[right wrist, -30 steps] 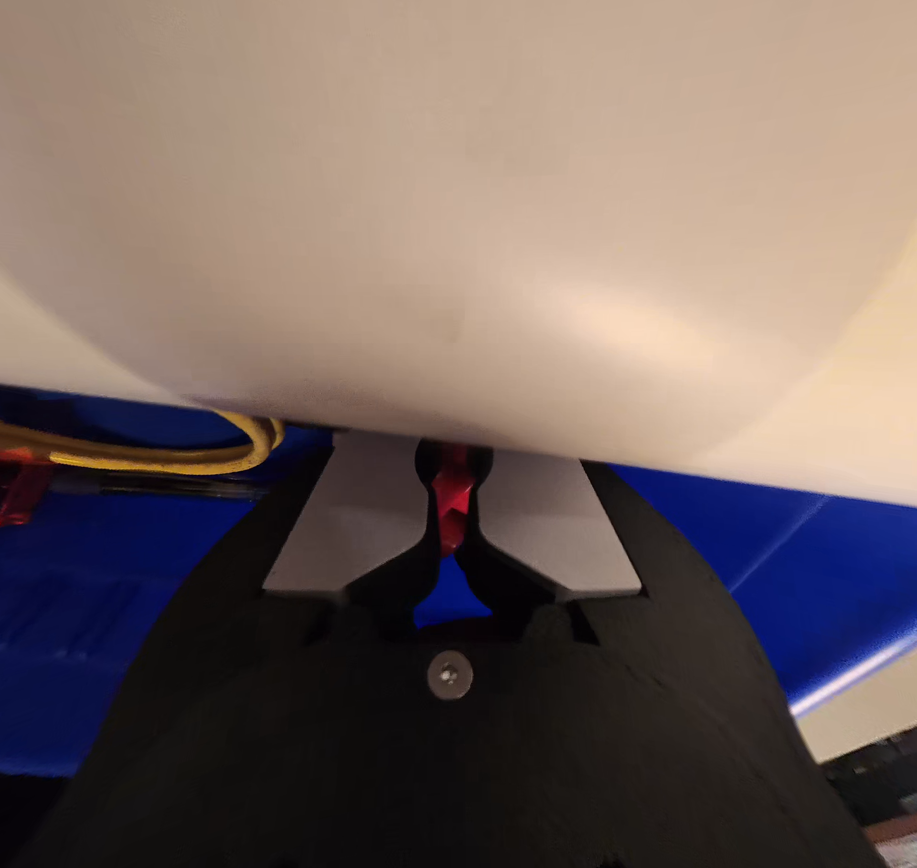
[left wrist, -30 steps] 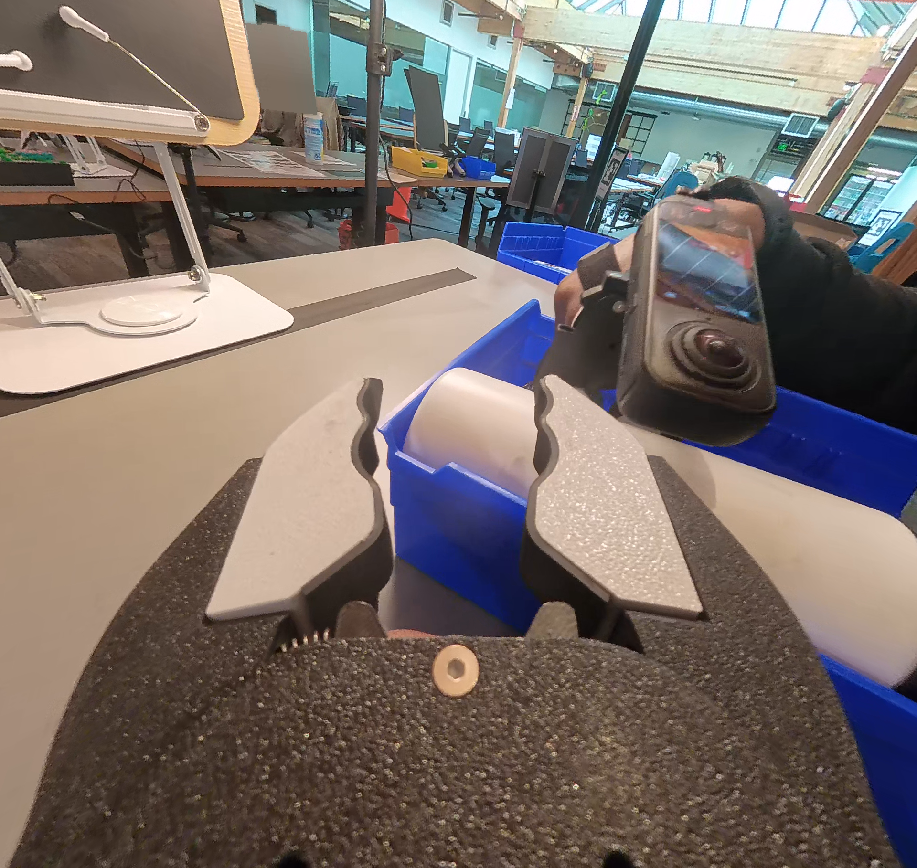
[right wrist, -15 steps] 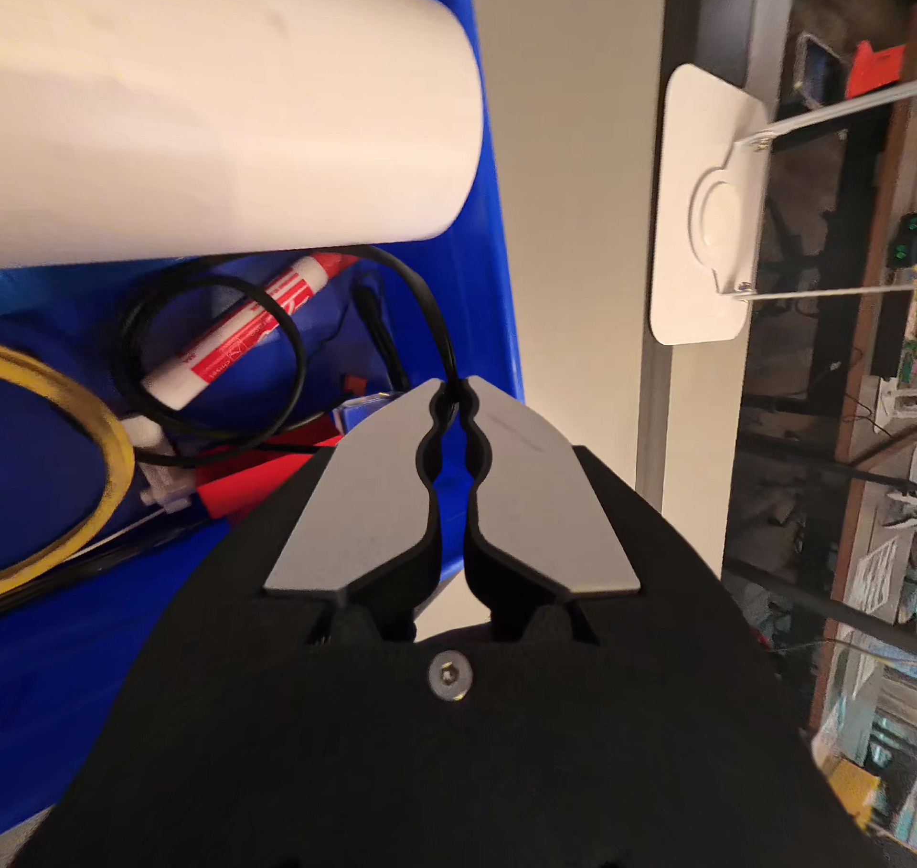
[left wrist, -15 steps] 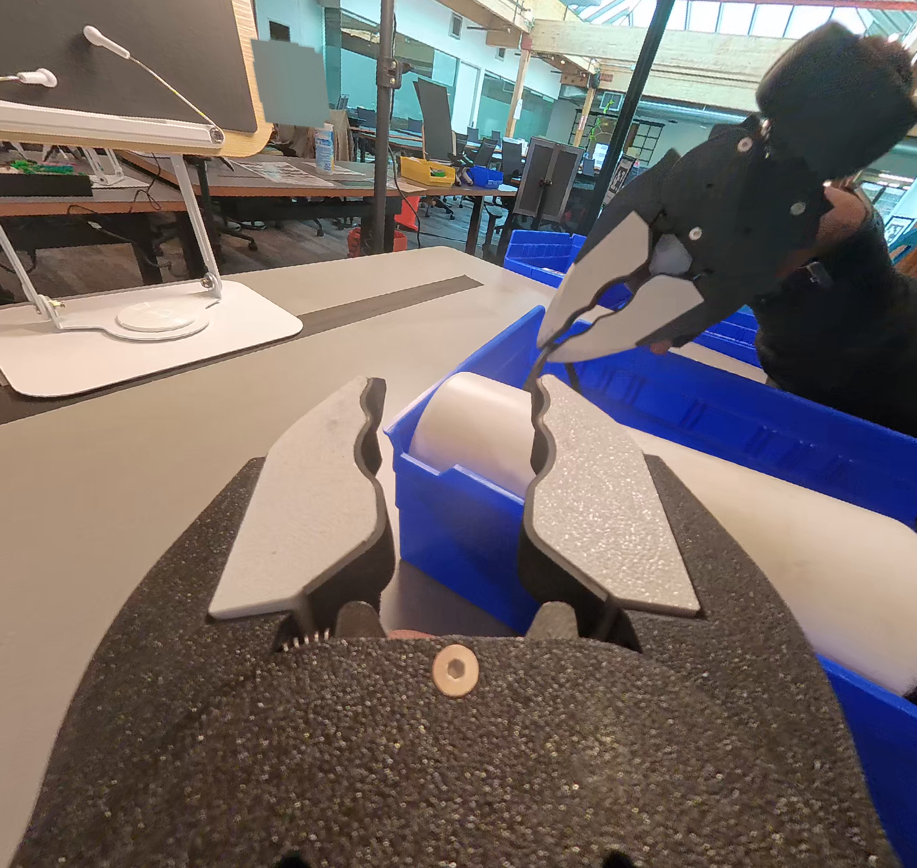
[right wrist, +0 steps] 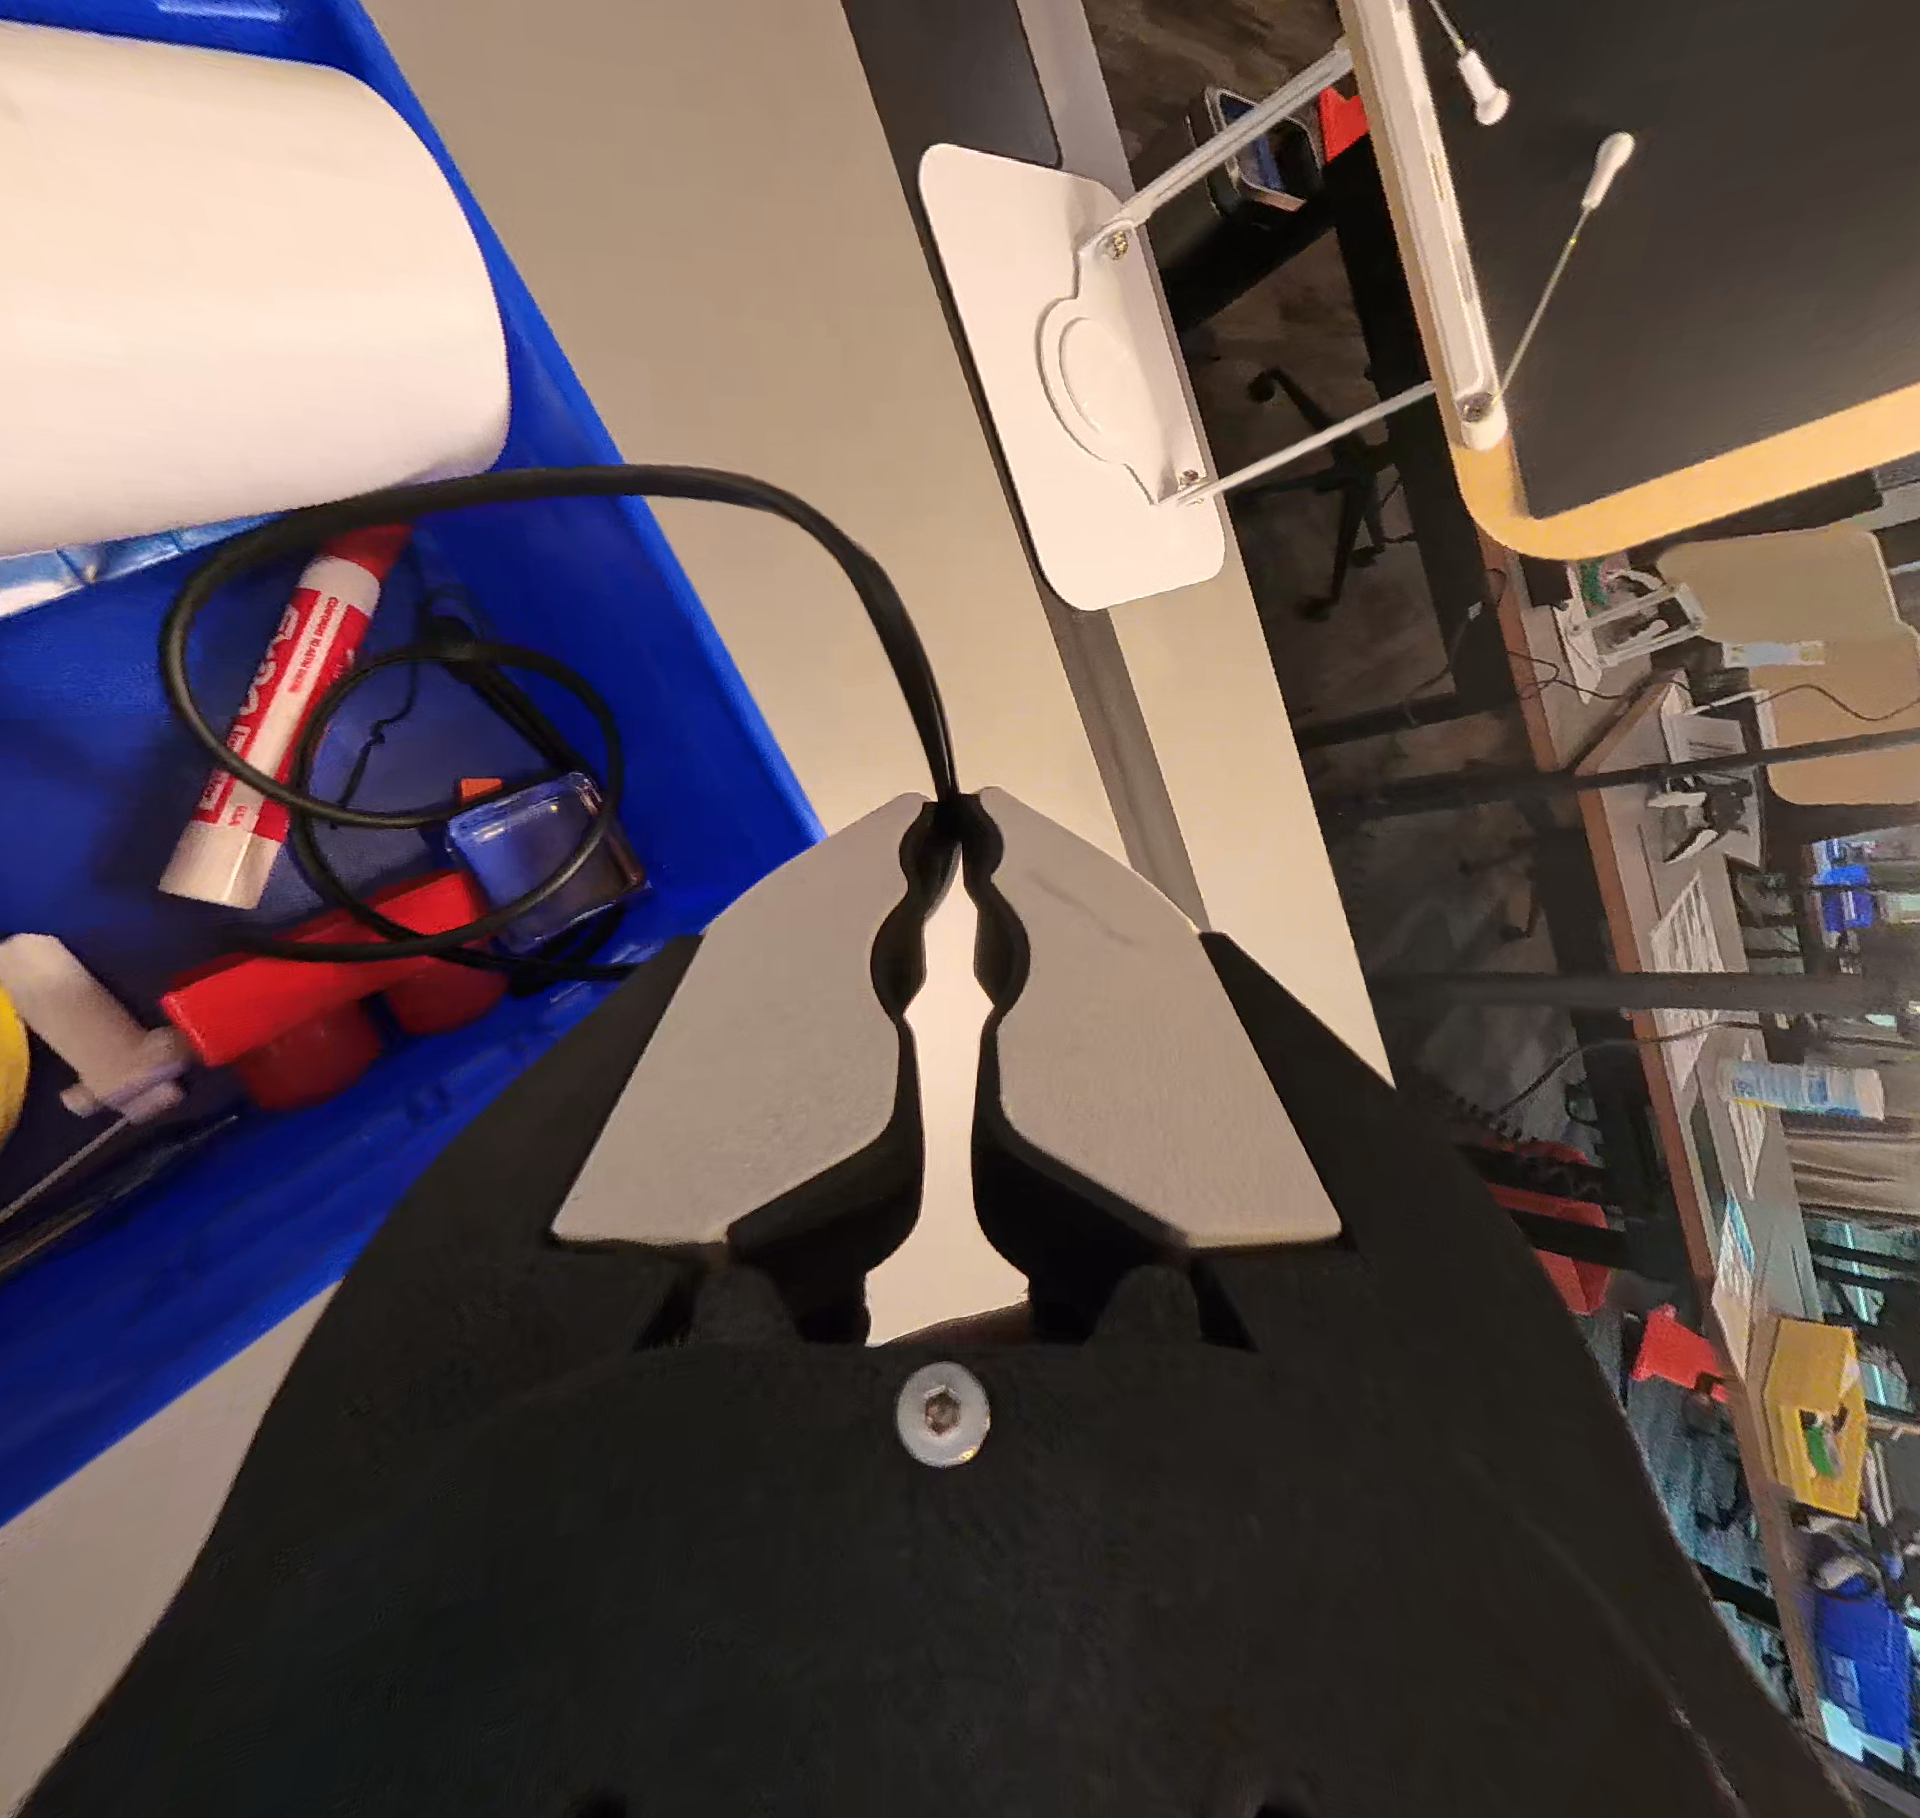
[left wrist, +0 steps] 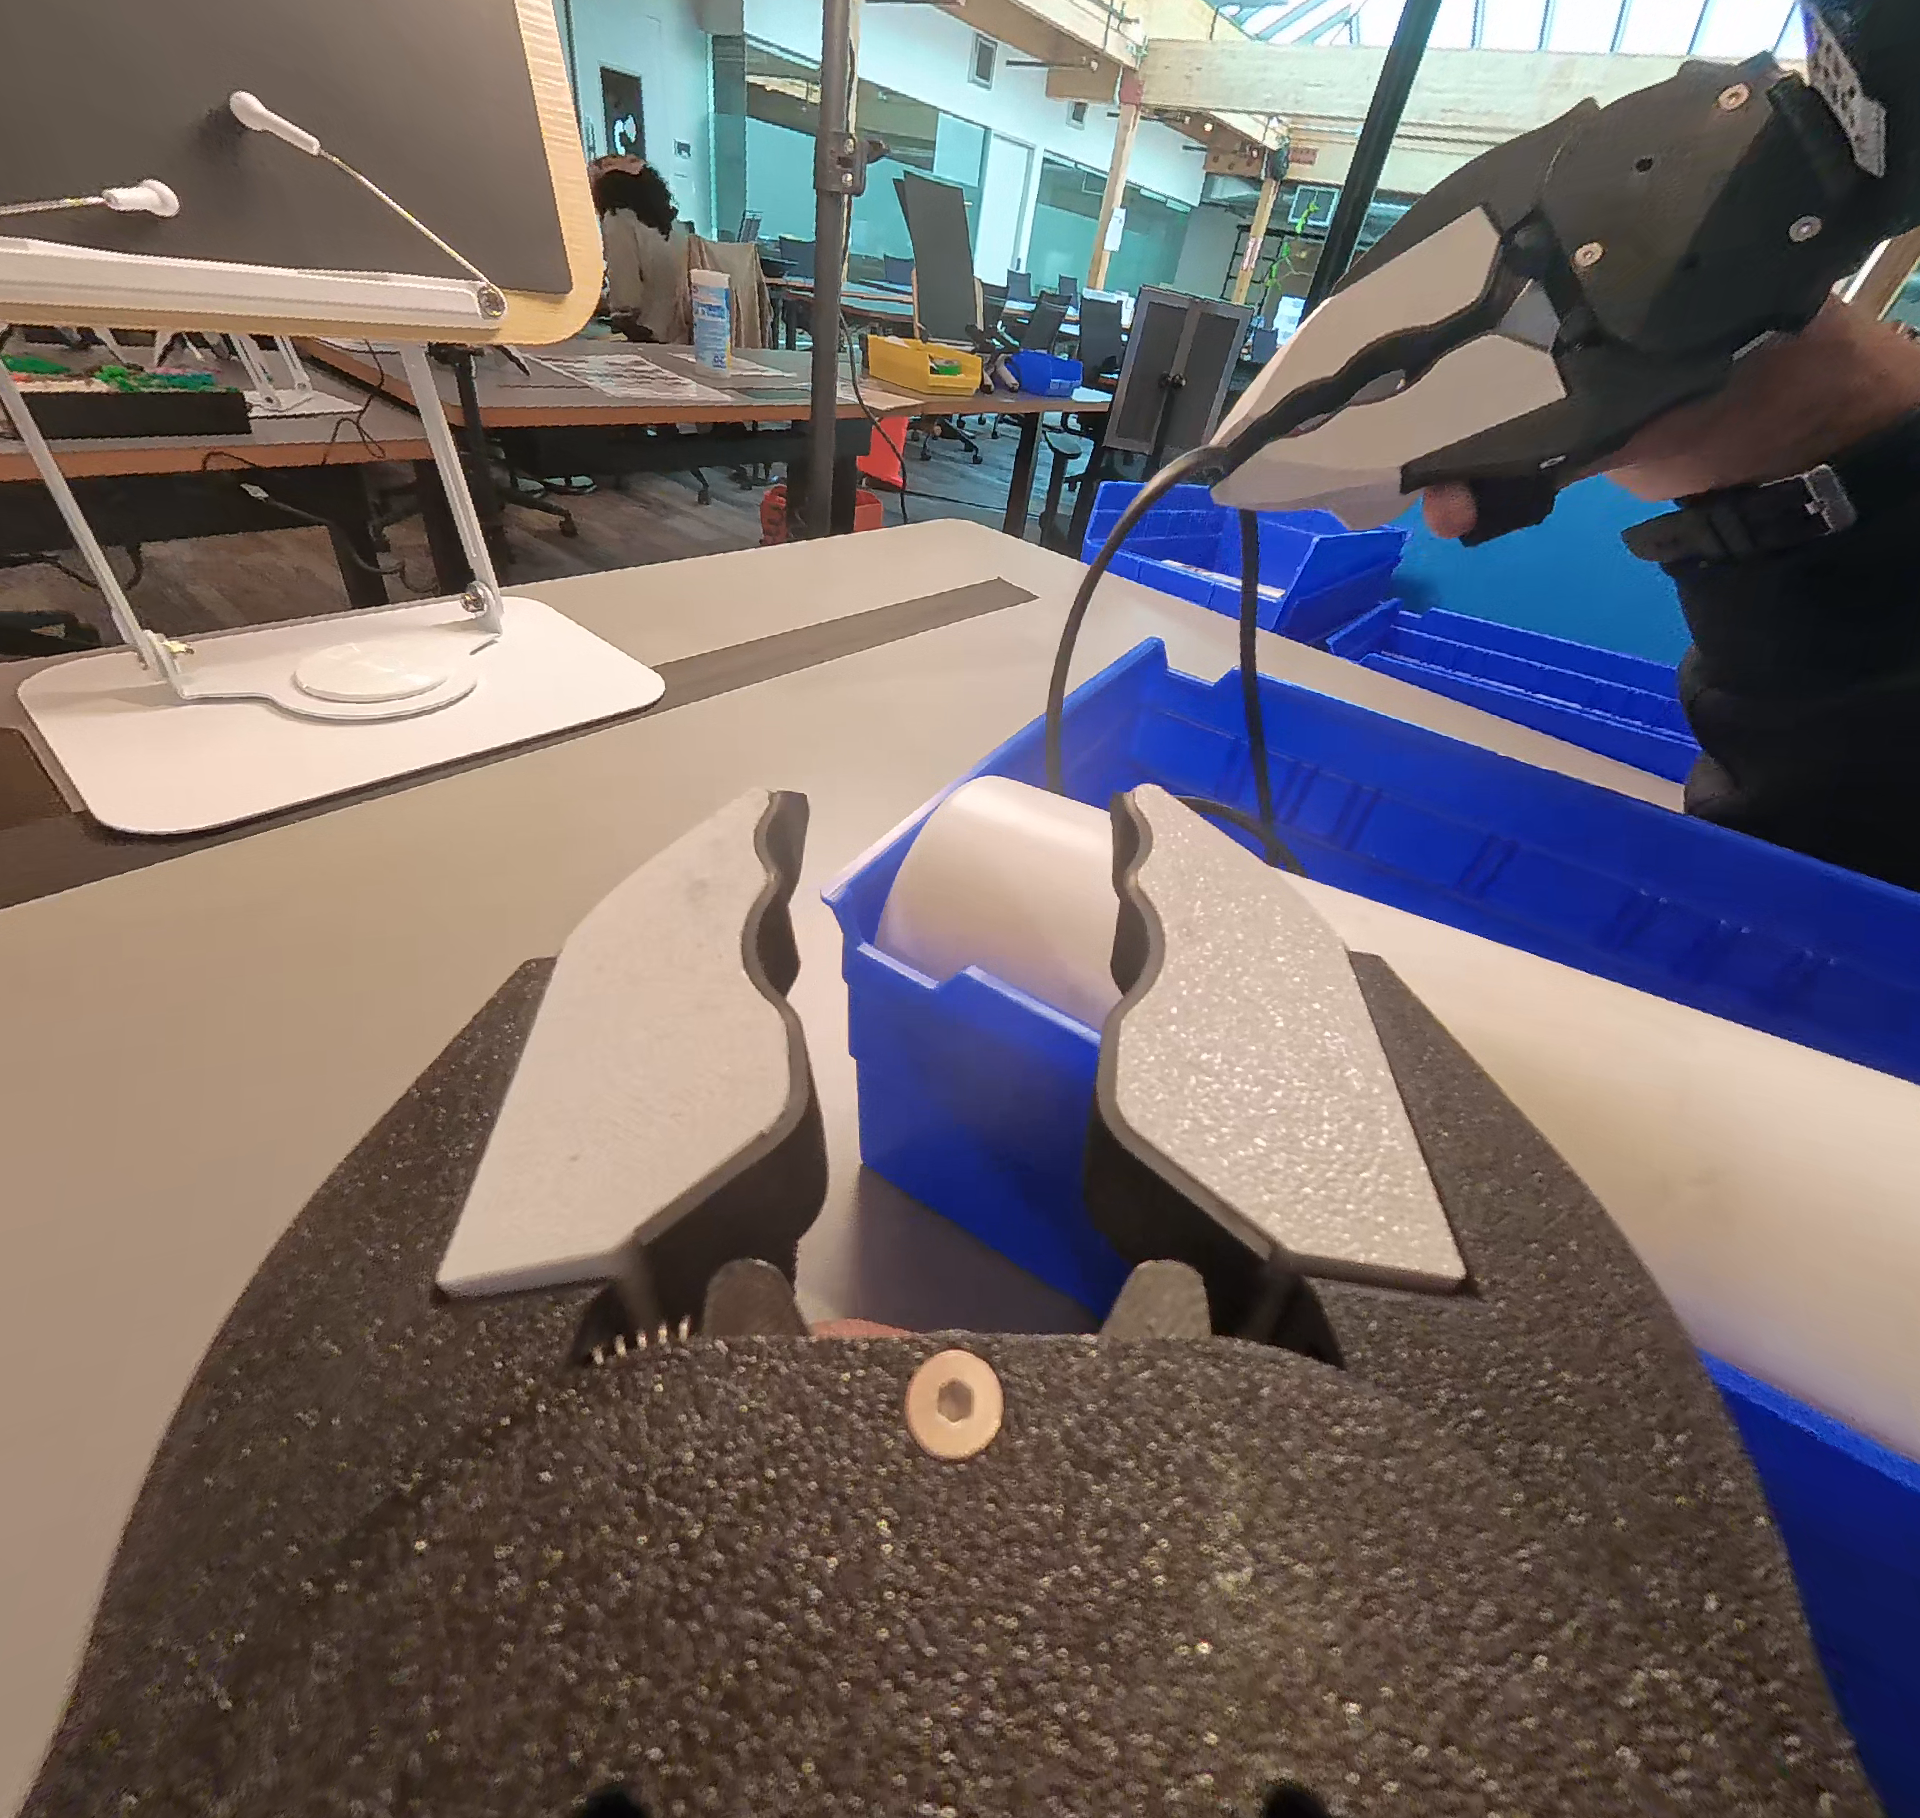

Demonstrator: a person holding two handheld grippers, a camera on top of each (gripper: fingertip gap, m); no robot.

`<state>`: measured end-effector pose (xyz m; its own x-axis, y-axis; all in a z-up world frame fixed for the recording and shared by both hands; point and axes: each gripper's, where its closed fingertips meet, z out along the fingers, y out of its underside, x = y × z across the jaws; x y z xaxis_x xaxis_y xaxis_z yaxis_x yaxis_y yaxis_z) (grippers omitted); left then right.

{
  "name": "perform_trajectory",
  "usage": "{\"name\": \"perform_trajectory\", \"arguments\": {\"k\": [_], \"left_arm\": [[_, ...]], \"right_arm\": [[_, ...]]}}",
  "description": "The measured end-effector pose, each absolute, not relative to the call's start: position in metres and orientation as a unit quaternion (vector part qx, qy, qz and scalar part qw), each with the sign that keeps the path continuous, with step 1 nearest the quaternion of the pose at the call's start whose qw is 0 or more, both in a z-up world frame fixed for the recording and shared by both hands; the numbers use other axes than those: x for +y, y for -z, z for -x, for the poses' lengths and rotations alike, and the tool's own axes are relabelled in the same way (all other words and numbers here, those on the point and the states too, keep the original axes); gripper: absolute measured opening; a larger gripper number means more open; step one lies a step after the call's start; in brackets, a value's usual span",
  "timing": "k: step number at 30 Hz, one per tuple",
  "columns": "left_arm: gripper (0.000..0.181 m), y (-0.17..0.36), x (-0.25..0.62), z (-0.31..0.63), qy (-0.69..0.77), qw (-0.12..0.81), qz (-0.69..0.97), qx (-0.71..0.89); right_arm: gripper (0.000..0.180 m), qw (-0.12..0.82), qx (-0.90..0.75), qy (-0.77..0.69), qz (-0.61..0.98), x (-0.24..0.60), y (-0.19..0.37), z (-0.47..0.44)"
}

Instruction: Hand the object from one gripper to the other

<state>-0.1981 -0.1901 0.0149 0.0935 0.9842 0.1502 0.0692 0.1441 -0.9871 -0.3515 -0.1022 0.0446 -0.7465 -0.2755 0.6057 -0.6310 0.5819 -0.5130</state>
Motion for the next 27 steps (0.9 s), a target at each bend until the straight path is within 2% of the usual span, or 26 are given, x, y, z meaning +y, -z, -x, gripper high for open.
{"name": "perform_trajectory", "arguments": {"k": [10, 16, 22, 27], "left_arm": [[0.059, -0.014, -0.188, 0.199, -0.419, 0.542, 0.505, -0.525], [0.059, -0.016, -0.187, 0.198, -0.417, 0.547, 0.502, -0.524], [0.059, -0.017, -0.184, 0.199, -0.414, 0.549, 0.505, -0.522], [0.059, -0.016, -0.183, 0.199, -0.414, 0.547, 0.507, -0.523]], "right_arm": [[0.005, 0.150, -0.883, -0.316, -0.312, -0.091, -0.007, 0.321], [0.023, 0.116, -0.876, -0.298, -0.360, -0.082, 0.005, 0.303], [0.027, 0.060, -0.836, -0.309, -0.450, -0.067, 0.006, 0.265], [0.040, 0.057, -0.826, -0.228, -0.512, -0.056, 0.038, 0.240]]}}
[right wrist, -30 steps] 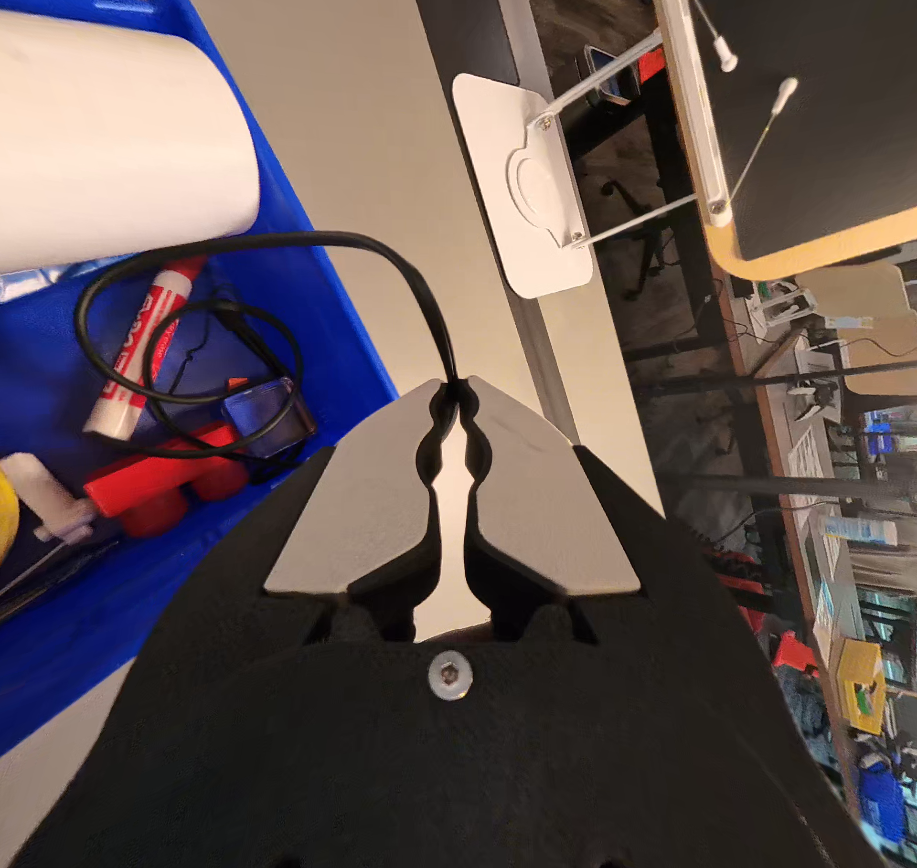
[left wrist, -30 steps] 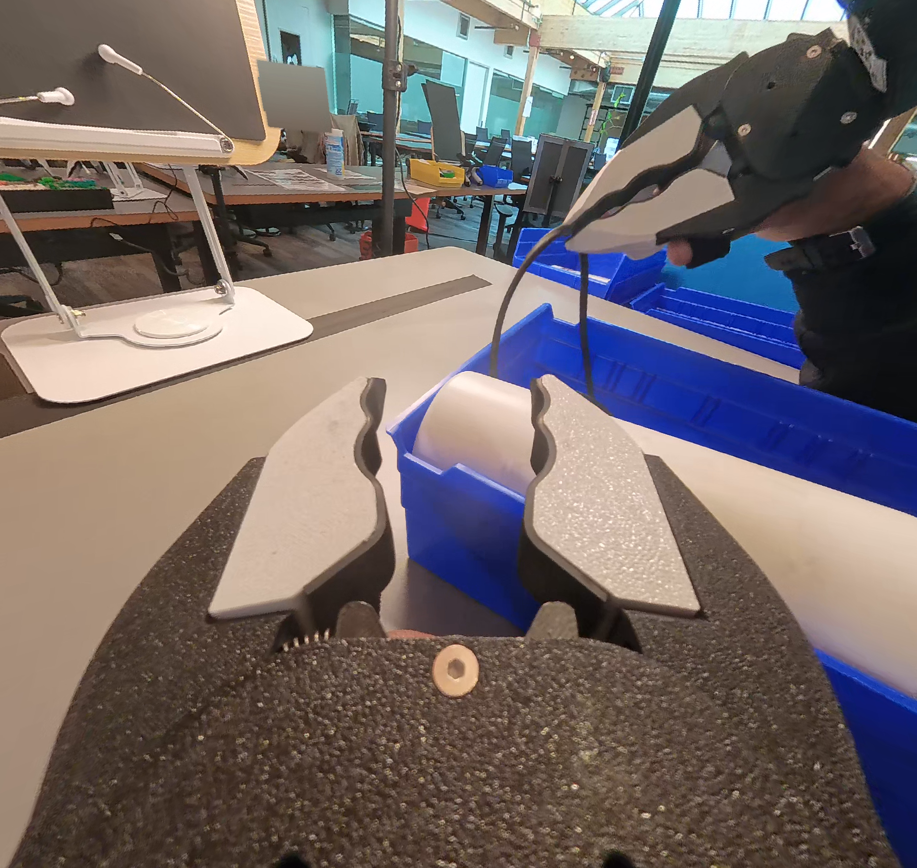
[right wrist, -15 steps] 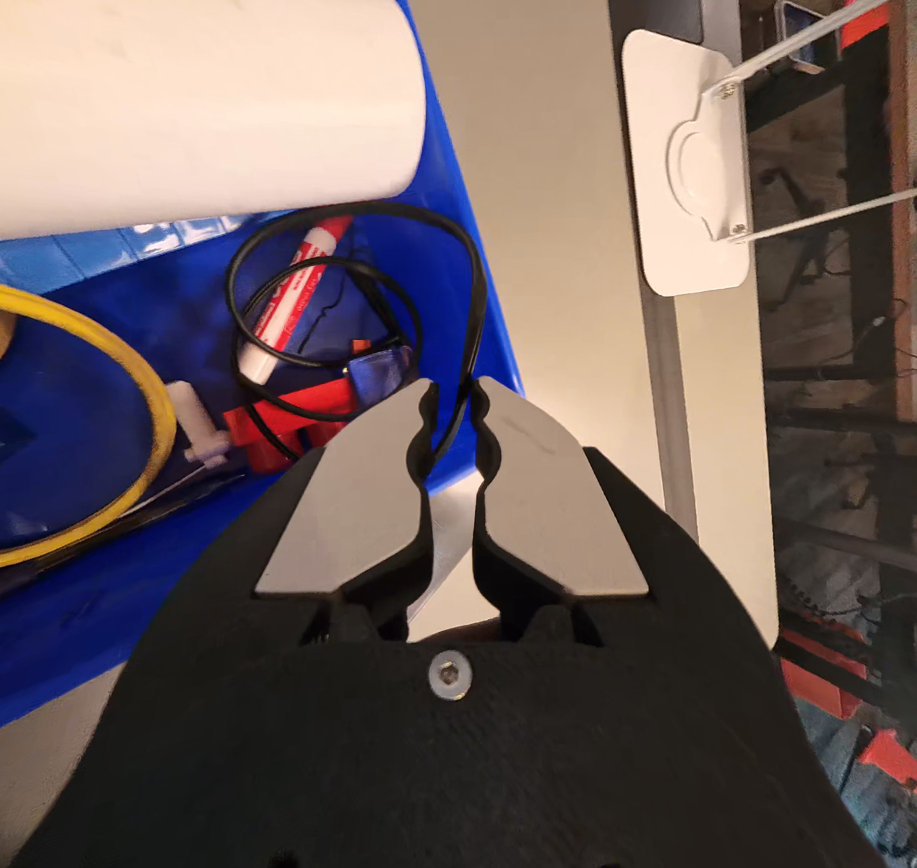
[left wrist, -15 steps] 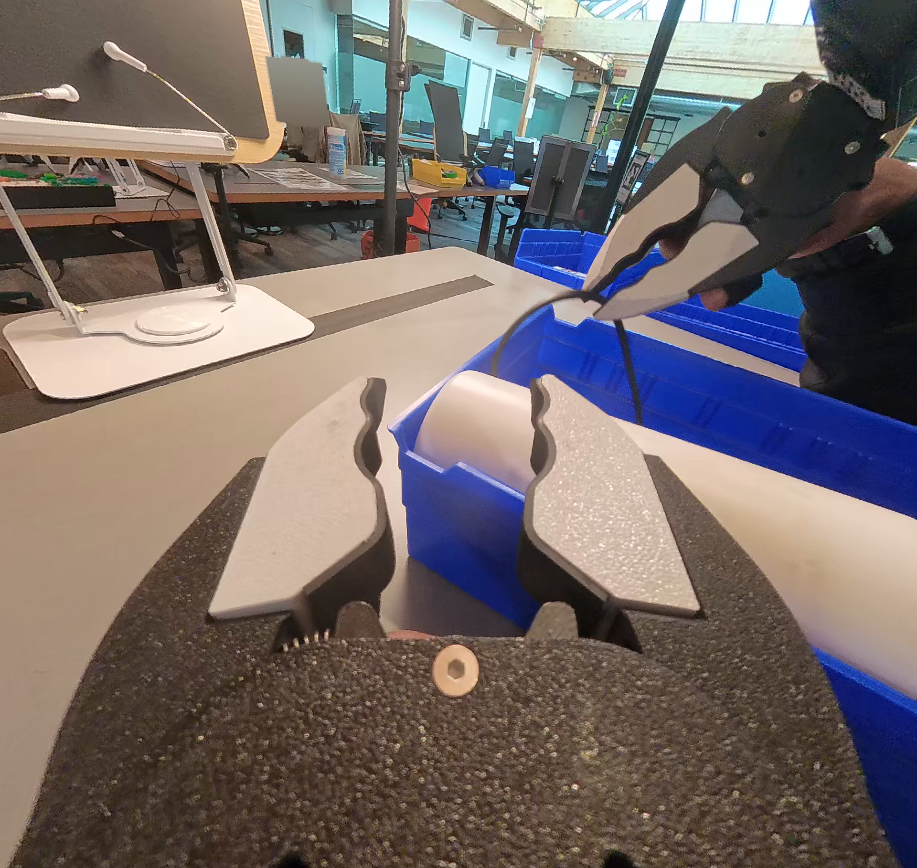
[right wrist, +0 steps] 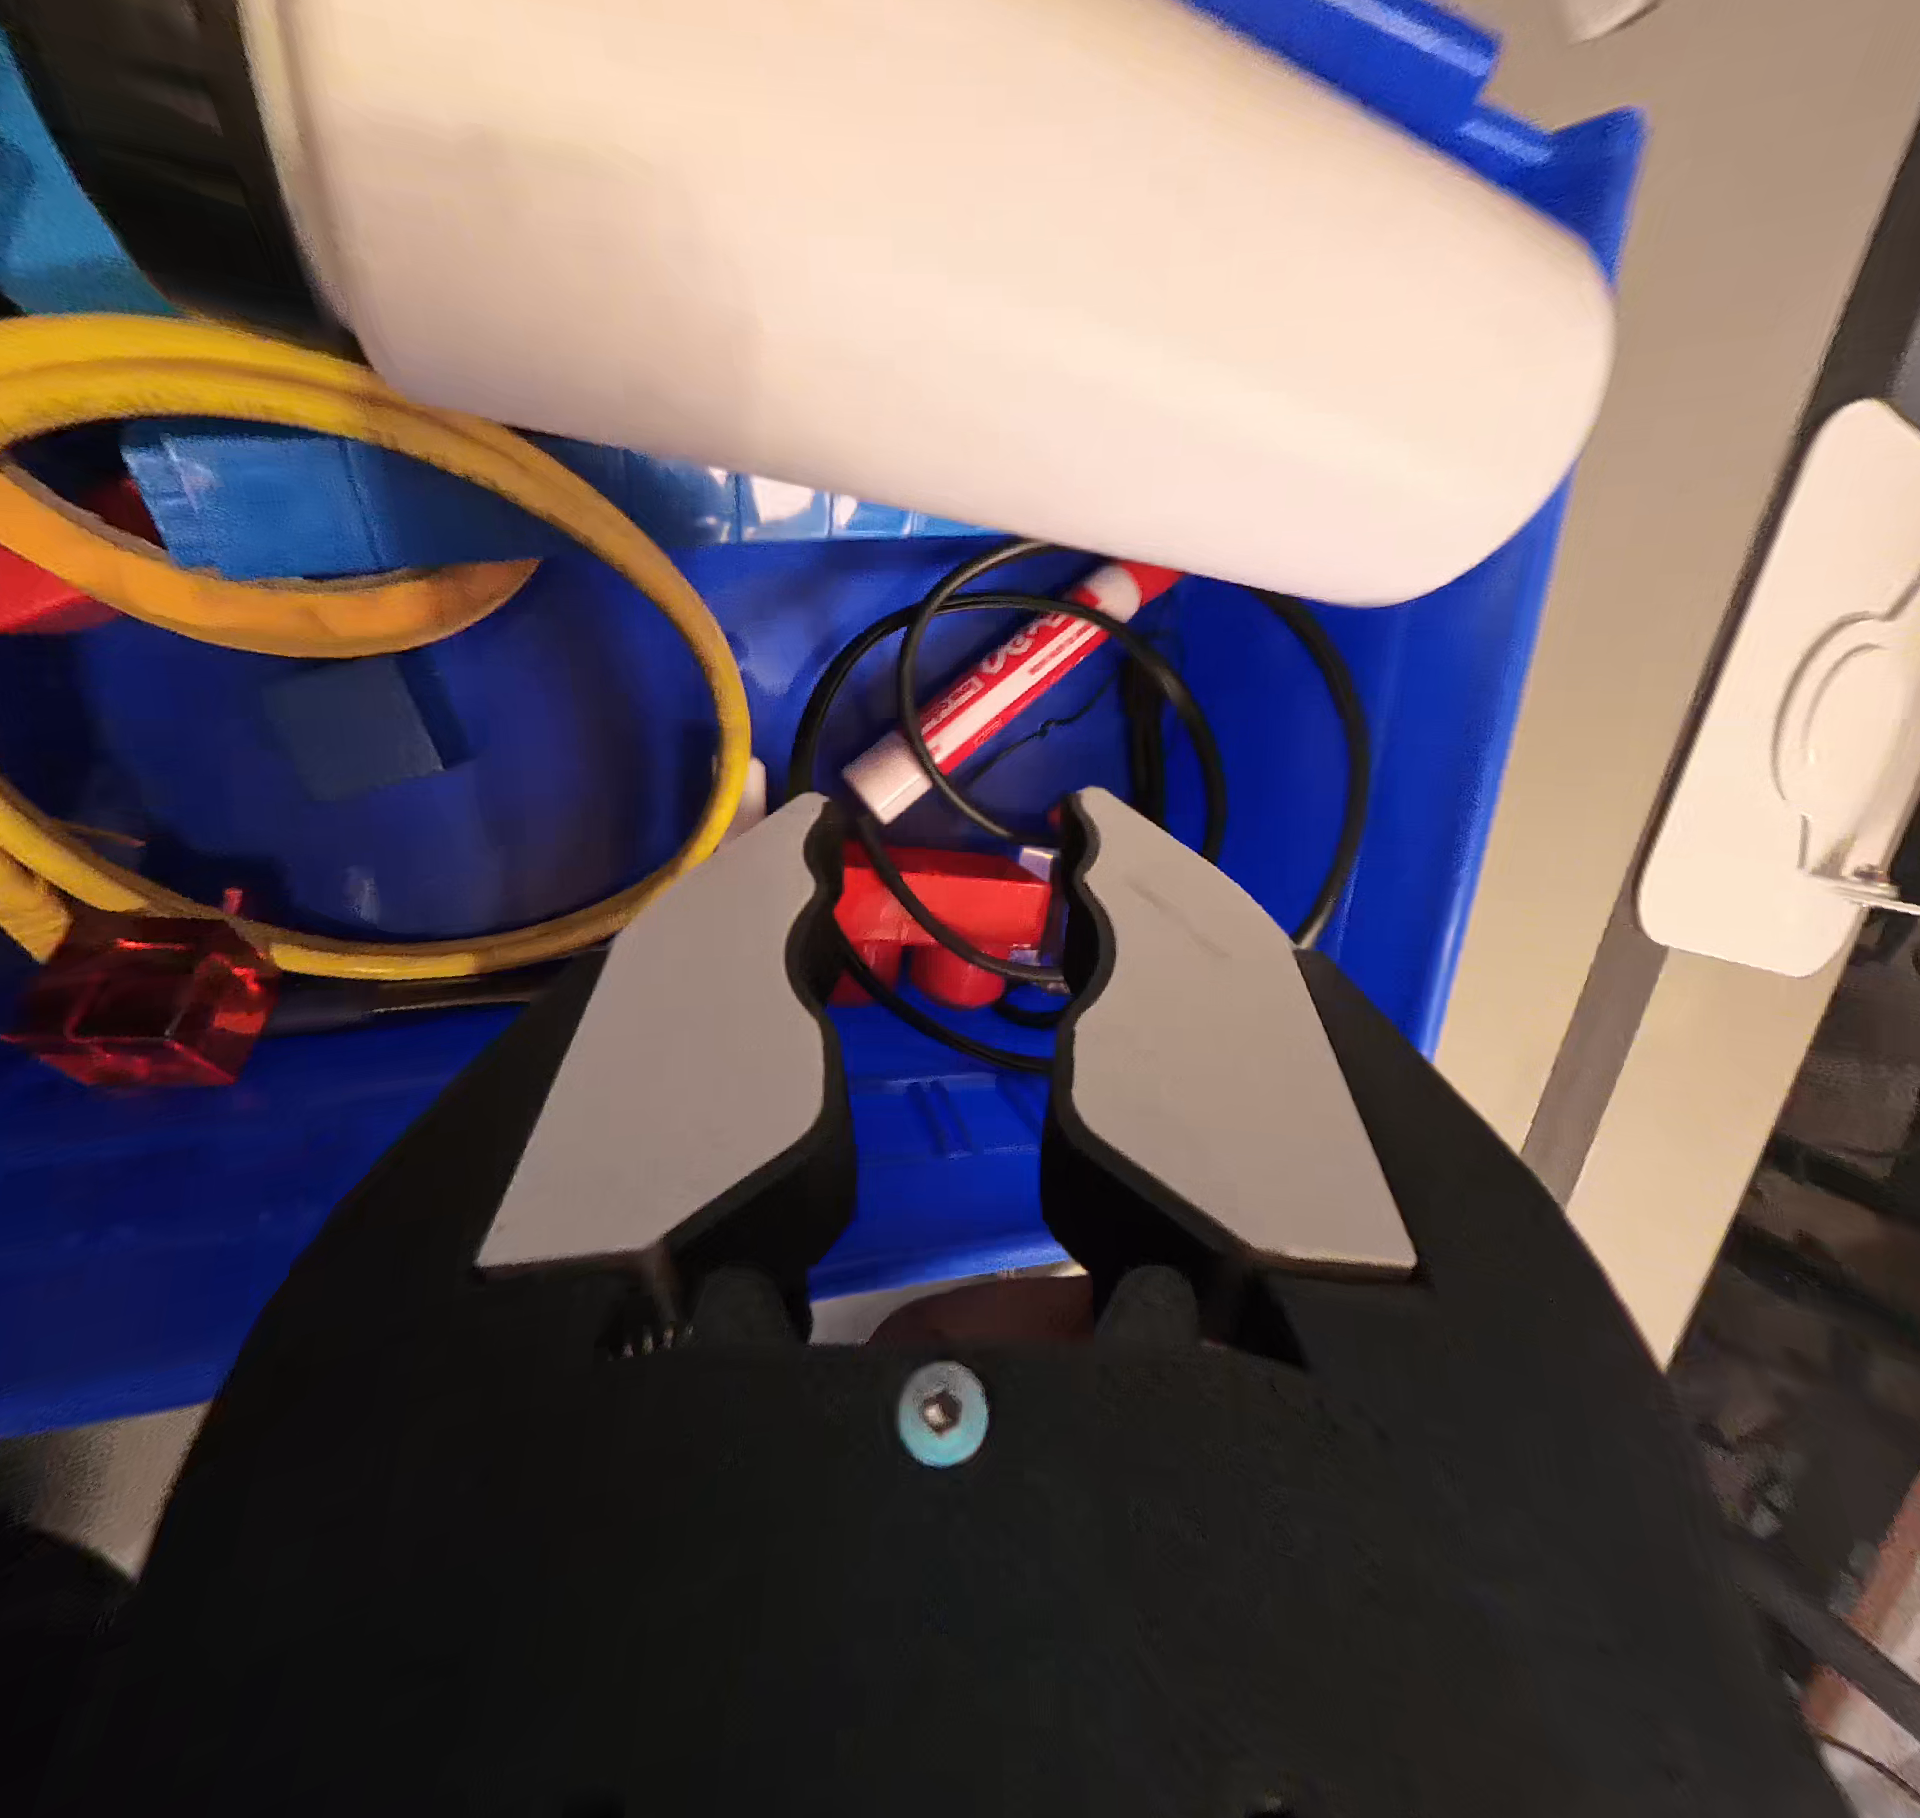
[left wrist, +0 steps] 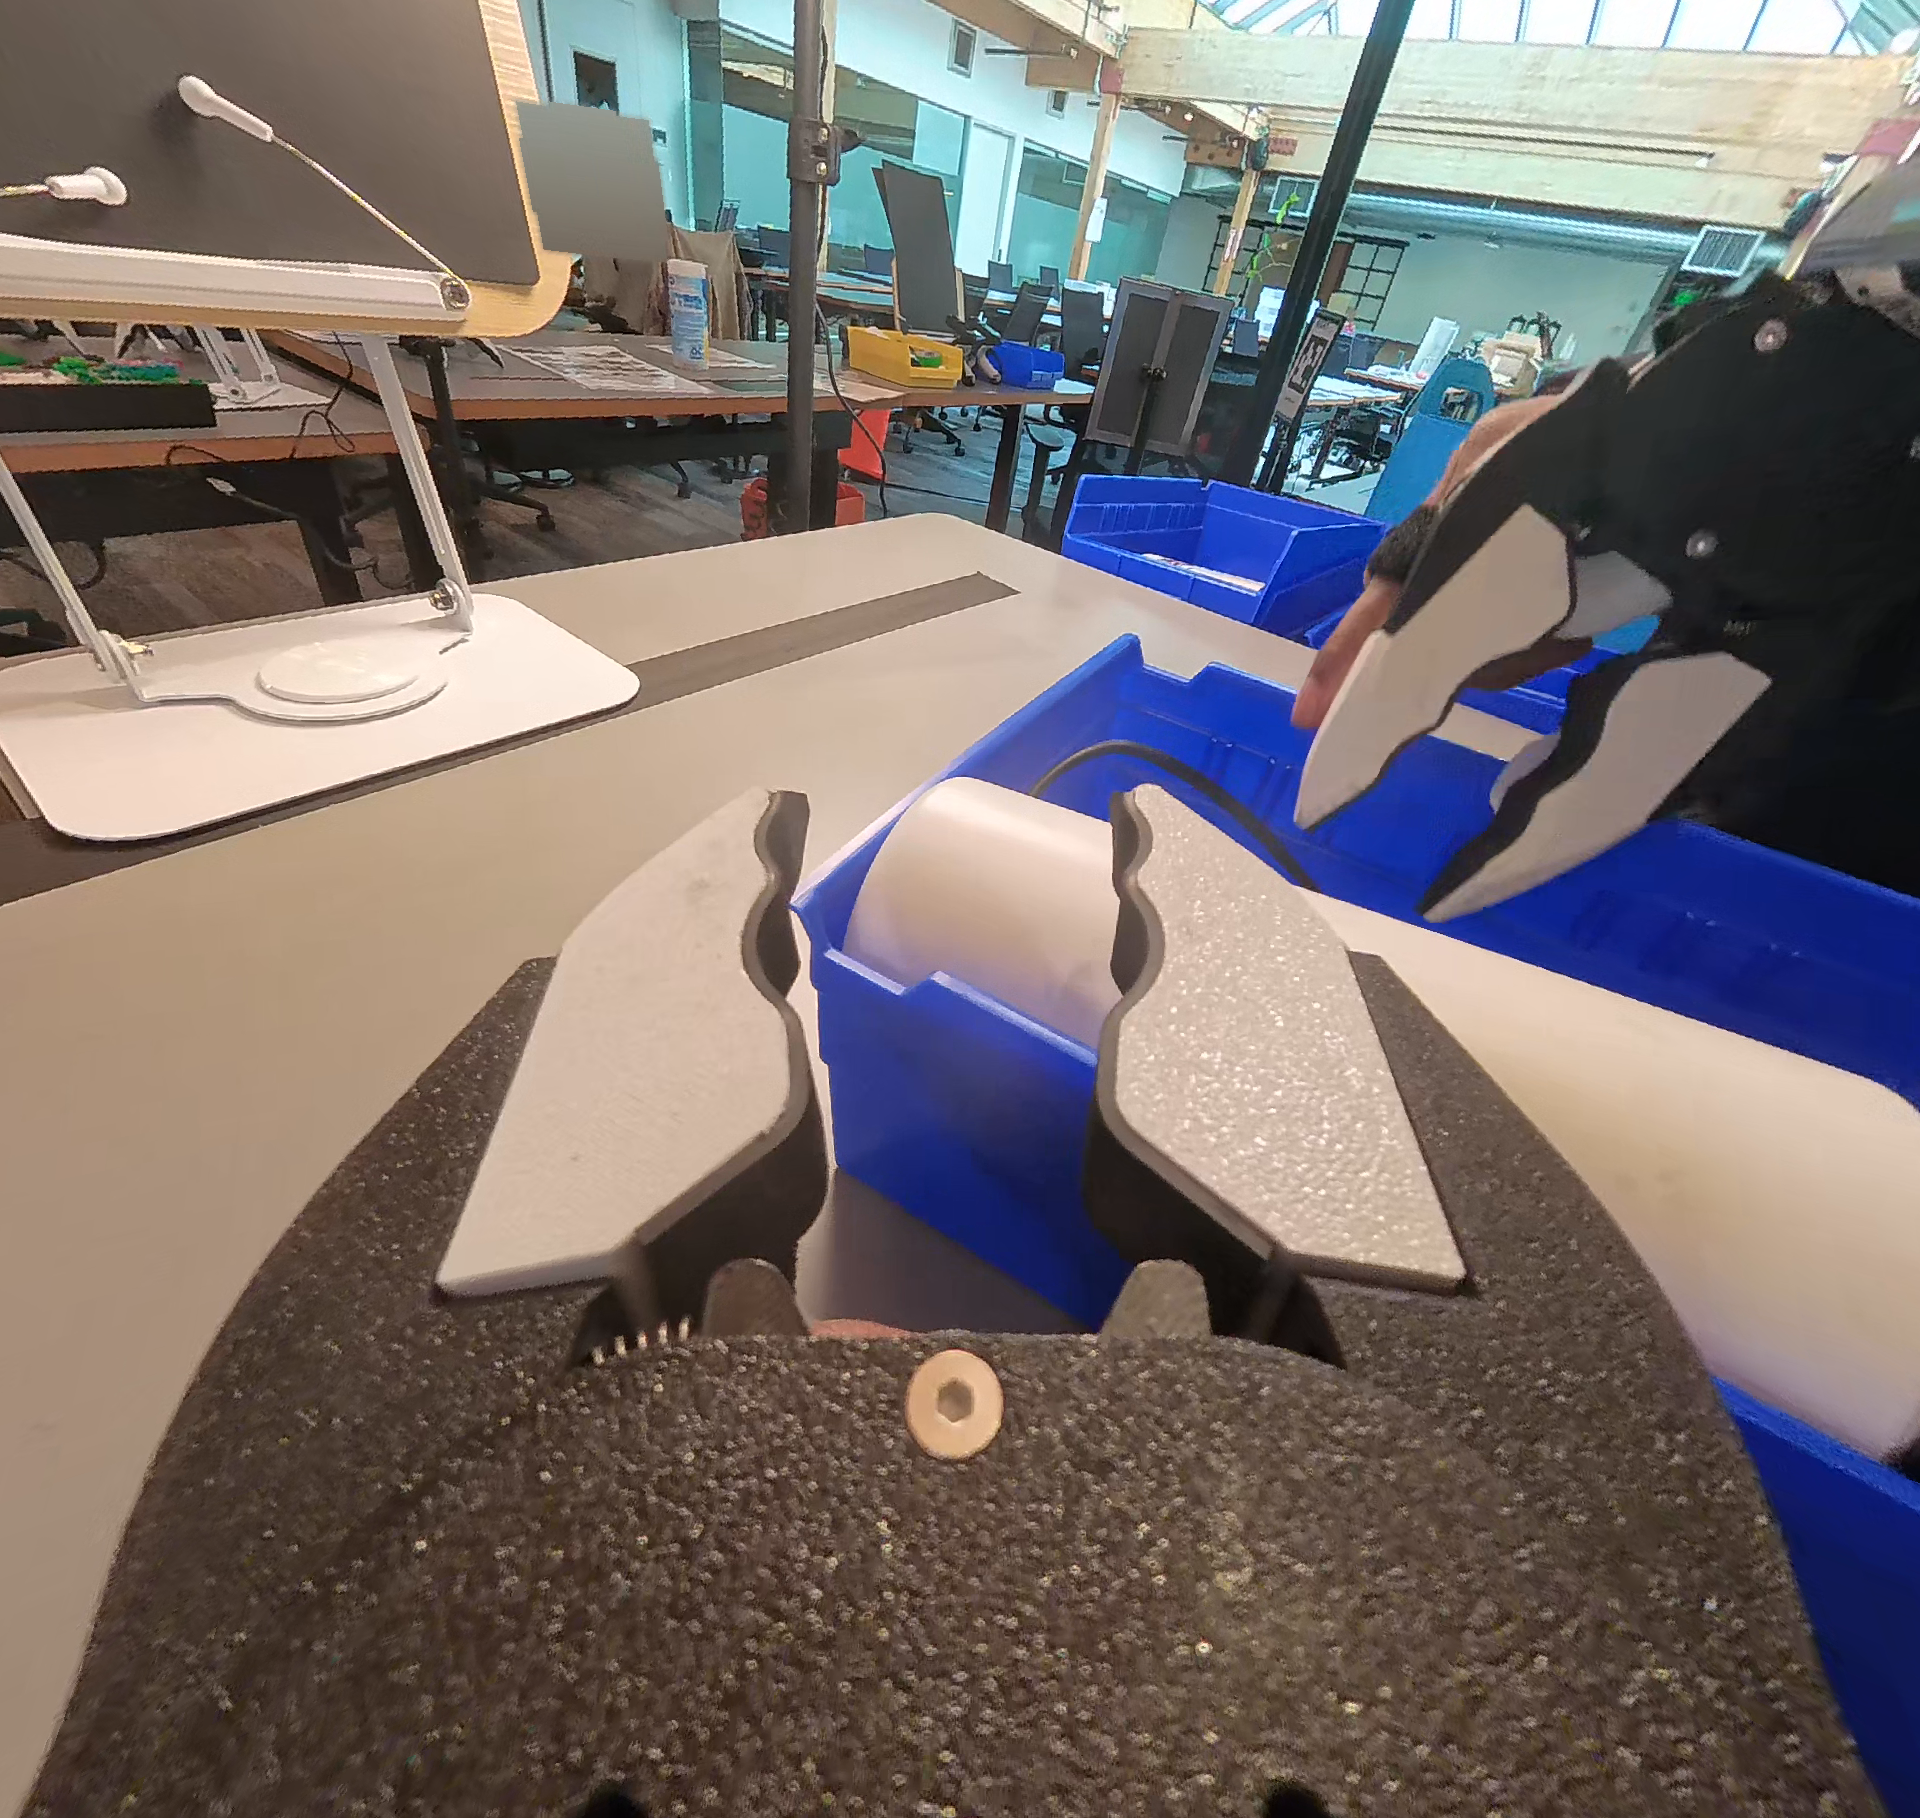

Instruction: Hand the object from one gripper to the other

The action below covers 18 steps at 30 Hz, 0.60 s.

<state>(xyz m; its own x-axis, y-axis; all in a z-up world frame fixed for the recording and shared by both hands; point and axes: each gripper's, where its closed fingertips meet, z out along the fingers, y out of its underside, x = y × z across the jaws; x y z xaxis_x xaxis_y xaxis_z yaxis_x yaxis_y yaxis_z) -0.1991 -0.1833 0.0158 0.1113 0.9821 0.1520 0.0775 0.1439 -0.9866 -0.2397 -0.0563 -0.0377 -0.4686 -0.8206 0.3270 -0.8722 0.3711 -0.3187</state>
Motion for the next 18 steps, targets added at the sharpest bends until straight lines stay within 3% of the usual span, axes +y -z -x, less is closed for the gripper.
{"name": "perform_trajectory", "arguments": {"k": [4, 18], "left_arm": [[0.059, -0.016, -0.182, 0.200, -0.417, 0.540, 0.511, -0.522], [0.058, -0.012, -0.182, 0.201, -0.422, 0.520, 0.522, -0.528]], "right_arm": [[0.040, 0.100, -0.823, -0.174, -0.531, -0.065, 0.055, 0.245], [0.035, 0.048, -0.837, -0.076, -0.540, -0.058, 0.091, 0.242]]}}
